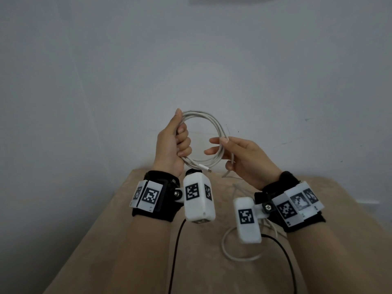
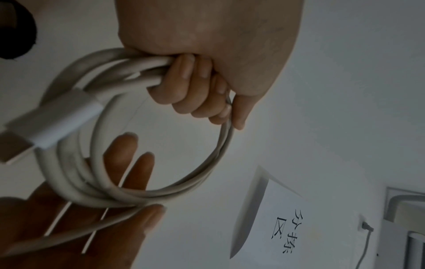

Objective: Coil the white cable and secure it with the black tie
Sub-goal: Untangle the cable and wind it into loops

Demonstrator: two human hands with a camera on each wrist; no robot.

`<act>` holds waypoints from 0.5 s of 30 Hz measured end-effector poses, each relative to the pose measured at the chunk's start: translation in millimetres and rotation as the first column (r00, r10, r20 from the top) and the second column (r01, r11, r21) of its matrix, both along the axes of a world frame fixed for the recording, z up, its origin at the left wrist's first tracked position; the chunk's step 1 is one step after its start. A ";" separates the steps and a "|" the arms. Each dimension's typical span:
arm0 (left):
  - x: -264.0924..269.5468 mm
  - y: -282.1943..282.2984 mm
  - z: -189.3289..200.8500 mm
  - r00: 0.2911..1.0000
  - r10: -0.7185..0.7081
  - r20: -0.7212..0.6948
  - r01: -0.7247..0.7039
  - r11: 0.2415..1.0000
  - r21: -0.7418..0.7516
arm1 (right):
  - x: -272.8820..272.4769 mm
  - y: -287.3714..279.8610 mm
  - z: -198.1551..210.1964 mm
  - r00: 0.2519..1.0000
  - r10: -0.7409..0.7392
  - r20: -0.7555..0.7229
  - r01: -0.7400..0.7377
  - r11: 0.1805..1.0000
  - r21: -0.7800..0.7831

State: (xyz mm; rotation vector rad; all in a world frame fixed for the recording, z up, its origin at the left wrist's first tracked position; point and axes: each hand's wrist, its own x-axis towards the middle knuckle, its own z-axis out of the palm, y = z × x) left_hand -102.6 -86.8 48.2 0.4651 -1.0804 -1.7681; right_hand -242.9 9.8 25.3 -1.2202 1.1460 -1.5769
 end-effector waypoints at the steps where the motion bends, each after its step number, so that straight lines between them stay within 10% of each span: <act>1: 0.3 -0.1 0.0 1.000 0.007 -0.011 -0.006 1.000 0.007 | -0.1 0.4 0.5 1.000 -0.012 -0.027 0.012 1.000 0.000; 15: -5.0 4.6 0.3 0.989 -0.143 -0.037 0.145 0.988 0.049 | -5.6 -2.9 -1.1 0.991 -0.107 -0.083 0.101 0.993 -0.068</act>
